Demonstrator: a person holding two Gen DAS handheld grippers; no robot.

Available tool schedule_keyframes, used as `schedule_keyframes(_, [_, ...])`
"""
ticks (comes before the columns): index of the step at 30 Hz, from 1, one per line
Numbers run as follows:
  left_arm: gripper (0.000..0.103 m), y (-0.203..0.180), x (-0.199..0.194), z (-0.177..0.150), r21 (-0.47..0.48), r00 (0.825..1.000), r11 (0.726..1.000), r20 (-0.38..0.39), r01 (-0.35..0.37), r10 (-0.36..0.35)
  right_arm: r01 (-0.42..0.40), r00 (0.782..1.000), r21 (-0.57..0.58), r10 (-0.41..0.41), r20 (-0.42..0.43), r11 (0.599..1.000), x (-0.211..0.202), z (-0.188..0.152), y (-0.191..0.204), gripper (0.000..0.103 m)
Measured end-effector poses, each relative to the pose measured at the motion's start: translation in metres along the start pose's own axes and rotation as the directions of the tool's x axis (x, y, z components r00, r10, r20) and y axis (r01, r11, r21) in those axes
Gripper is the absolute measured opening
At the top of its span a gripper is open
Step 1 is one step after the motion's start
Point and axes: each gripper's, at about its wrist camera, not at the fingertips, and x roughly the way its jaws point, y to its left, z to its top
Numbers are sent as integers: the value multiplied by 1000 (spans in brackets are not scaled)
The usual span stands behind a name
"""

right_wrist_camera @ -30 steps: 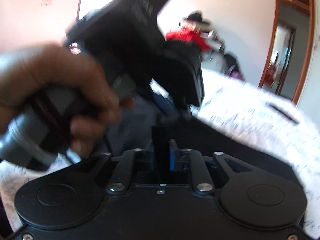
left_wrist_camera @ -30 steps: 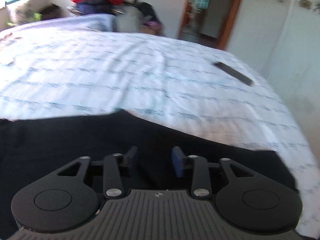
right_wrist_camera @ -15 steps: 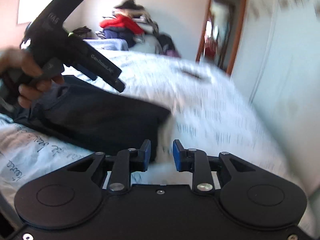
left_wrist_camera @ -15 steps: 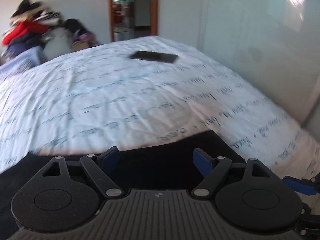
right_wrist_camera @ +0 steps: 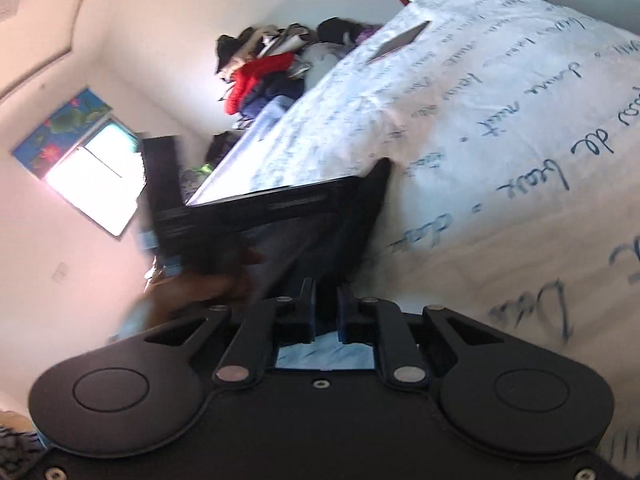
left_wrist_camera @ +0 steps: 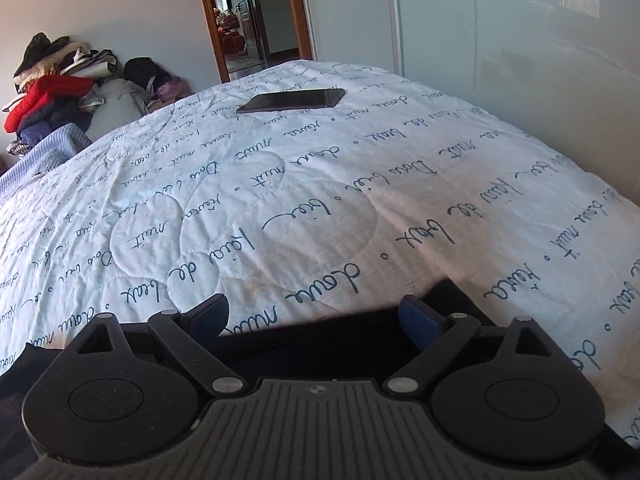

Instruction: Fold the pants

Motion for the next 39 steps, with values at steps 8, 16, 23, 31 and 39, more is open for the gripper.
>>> schedule_keyframes(8, [94,6,-14,-5,-6,999,1000,31,-30,30,187,982,-133,-186,18,973,-1,6,17,34])
schedule_keyframes(16, [96,37,-80,-33,-7,987,994,116,-111,111,148,986,-24,-150,-70,989,80,80,-27,56])
schedule_keyframes(23, [99,82,-106,-42,-130,974,978,138,-163,180,67,991,-27,-70,-115,997,103,107,-22,11])
schedule_keyframes(31, [99,91,-74,-34,-128,983,977,43,-171,177,441,888,-416,-453,75,795,149,110,16,11])
schedule_keyframes(39, [100,61,-54,-44,47,986,985,16,-166,166,286,943,-542,-334,11,790,89,54,55,13])
